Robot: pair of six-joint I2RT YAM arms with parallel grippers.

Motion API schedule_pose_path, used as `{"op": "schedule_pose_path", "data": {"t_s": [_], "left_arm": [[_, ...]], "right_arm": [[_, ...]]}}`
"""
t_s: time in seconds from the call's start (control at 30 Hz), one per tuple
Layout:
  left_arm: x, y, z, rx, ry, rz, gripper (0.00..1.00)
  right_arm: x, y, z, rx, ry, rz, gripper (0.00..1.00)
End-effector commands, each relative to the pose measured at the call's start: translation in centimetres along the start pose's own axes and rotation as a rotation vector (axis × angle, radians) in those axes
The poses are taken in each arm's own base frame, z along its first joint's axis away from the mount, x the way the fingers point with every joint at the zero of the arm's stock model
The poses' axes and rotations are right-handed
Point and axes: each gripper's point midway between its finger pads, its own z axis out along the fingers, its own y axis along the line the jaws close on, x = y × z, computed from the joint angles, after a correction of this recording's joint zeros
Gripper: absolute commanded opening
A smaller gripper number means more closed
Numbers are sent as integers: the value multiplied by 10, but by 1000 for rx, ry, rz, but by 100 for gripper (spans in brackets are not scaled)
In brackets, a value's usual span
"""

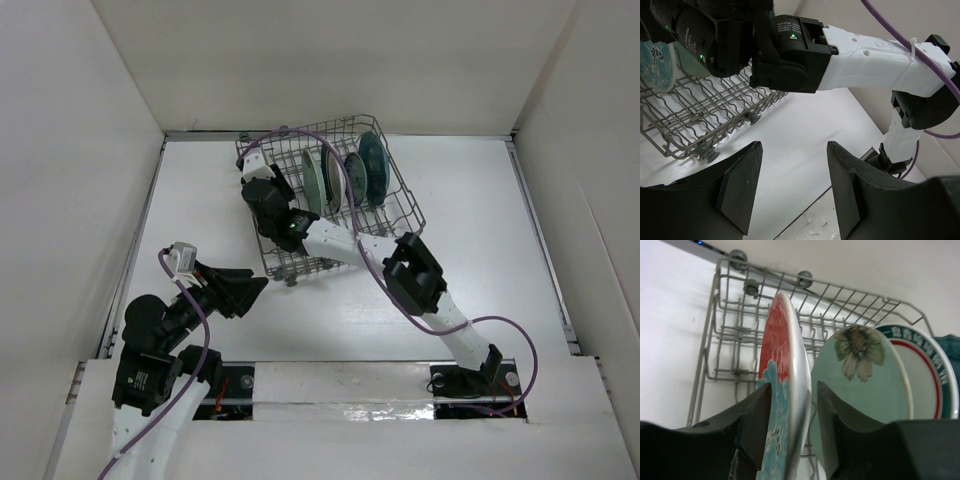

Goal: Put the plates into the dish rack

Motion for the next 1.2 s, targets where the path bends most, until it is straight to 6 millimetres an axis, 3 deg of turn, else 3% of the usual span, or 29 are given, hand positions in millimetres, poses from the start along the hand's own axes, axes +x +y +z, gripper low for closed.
{"op": "schedule_pose_path", "data": {"t_s": [0.0, 0.37, 0.67, 0.83, 0.9, 0.93, 1.0, 1.07, 1.1, 1.13, 1.17], "left_arm": [[-16, -15, -3, 38, -33, 18, 51], [-14, -13, -1, 34, -27, 14, 51], [-15, -13, 0, 35, -28, 19, 51], [-15, -13, -1, 40, -36, 26, 52], [-14, -12, 1, 36, -30, 25, 52], [-14, -11, 2, 34, -27, 23, 53], [-12, -8, 5, 25, -13, 16, 53], [-12, -3, 8, 10, -7, 14, 54], [-14, -1, 9, -2, -14, 15, 54], [-14, 0, 10, -3, -13, 16, 55], [-14, 1, 11, -6, -9, 21, 56]], "right_arm": [[-30, -12, -9, -6, -37, 151, 49], [-42, -42, 6, -101, -1, 389, 53], [-72, -55, -13, -213, -24, 497, 65], [-70, -67, -15, -248, 4, 522, 66], [-84, -75, -25, -271, -25, 546, 66], [-77, -75, -28, -280, -13, 538, 67], [-101, -87, -42, -311, -79, 582, 70], [-94, -91, -51, -323, -76, 580, 71], [-110, -104, -62, -330, -117, 607, 71], [-111, -114, -64, -322, -128, 614, 71], [-95, -113, -68, -323, -106, 602, 71]]}}
